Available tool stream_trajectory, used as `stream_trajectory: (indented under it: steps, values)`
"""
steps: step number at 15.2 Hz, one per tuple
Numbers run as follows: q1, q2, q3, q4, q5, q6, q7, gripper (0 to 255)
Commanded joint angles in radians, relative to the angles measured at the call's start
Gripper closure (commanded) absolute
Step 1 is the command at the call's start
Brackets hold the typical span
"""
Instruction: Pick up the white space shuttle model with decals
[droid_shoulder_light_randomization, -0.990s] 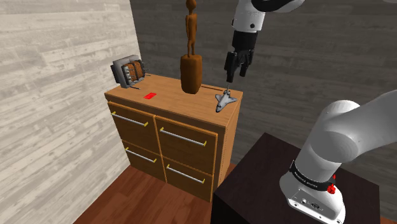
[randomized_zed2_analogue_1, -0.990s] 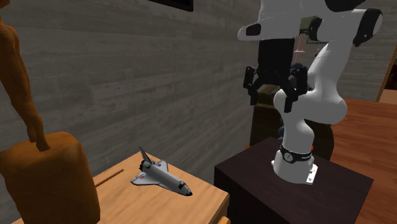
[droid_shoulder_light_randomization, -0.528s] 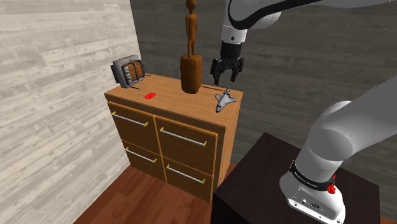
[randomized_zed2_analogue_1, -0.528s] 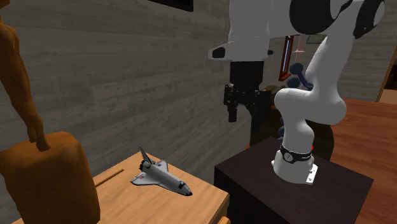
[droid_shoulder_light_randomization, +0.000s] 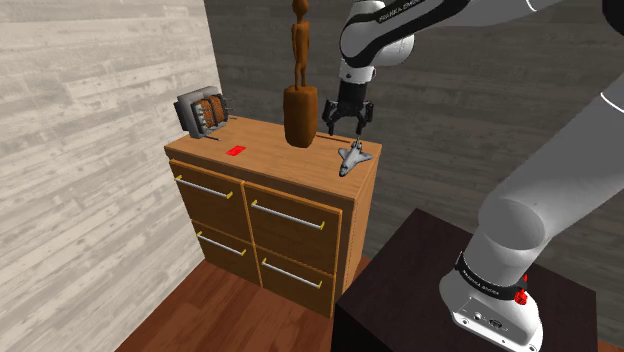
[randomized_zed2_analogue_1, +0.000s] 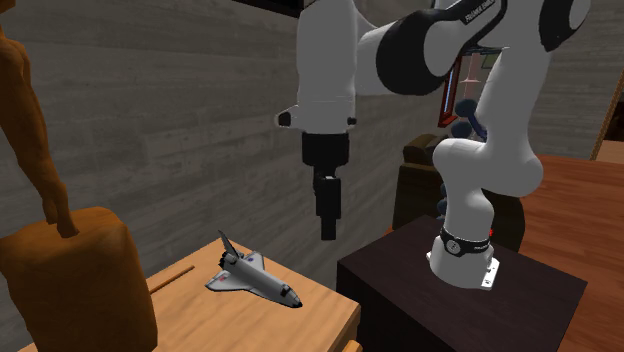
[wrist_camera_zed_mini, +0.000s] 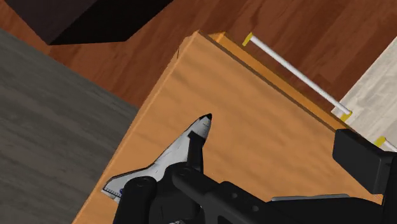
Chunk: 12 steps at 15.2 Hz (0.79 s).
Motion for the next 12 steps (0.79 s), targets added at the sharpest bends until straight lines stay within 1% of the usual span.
stream_trajectory:
  steps: [1,7,12]
  values:
    - [-0.020,0.063,-0.006,0.021,0.001,0.044,0.056,0]
    - [-0.074,0.233,-0.045,0.091,0.008,0.145,0.196,0]
    - [-0.115,0.363,-0.087,0.147,0.027,0.217,0.300,0]
